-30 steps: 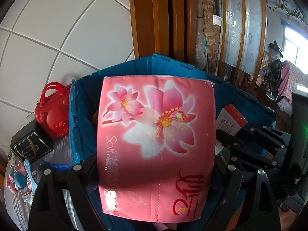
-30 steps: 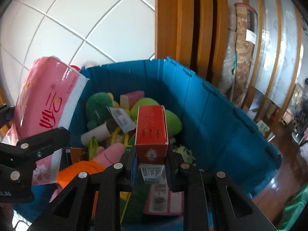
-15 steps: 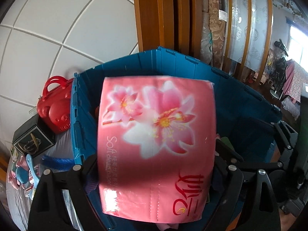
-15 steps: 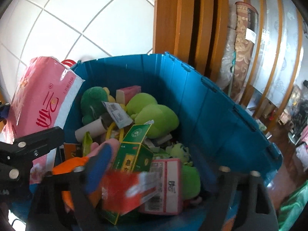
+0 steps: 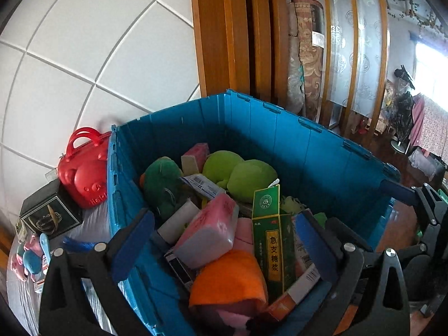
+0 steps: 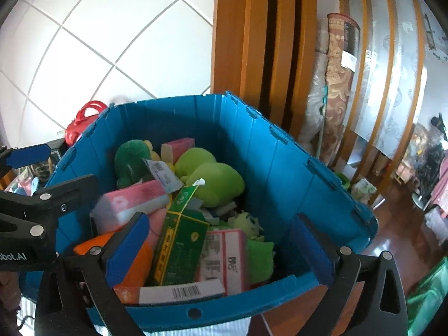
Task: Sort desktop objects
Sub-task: 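Open both tools to drop the tissue pack and medicine box into the crate, then return both tools to the table toward the Estazolam box and snack bag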
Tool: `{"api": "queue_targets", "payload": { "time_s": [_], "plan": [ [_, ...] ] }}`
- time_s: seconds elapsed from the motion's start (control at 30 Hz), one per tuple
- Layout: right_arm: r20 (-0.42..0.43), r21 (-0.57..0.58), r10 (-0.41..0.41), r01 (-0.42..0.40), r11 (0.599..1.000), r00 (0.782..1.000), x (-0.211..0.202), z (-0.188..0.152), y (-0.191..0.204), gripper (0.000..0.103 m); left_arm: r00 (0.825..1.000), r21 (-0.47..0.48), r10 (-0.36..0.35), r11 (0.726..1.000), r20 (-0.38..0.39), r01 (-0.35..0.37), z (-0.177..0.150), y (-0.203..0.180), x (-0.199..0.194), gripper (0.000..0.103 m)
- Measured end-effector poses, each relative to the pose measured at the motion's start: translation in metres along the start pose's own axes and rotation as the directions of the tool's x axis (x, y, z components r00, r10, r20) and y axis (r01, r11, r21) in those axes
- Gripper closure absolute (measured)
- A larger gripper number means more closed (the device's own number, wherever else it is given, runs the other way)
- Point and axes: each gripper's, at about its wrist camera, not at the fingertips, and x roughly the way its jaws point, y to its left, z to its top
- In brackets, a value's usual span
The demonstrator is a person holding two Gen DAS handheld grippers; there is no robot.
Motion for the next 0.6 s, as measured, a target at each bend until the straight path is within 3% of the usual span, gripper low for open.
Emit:
{"api": "queue_targets", "payload": {
  "time_s": [0.27,0.6],
  "plan": [
    [0.037,-0.023,-0.038,0.038,0.999,0.999,-0.023,0.001,0.014,0.0,0.997,-0.05,0.014,0.999,0.082,-0.01,-0.009,0.021,-0.028,0.0],
    [0.096,-0.075,-0.034,0.041,0.996,0.995,-0.045,0.005,0.055,0.0,0.994,-0.092,0.017,0.996,0.111,-0.006,-0.028,0.065,-0.055,0.0]
  ]
}}
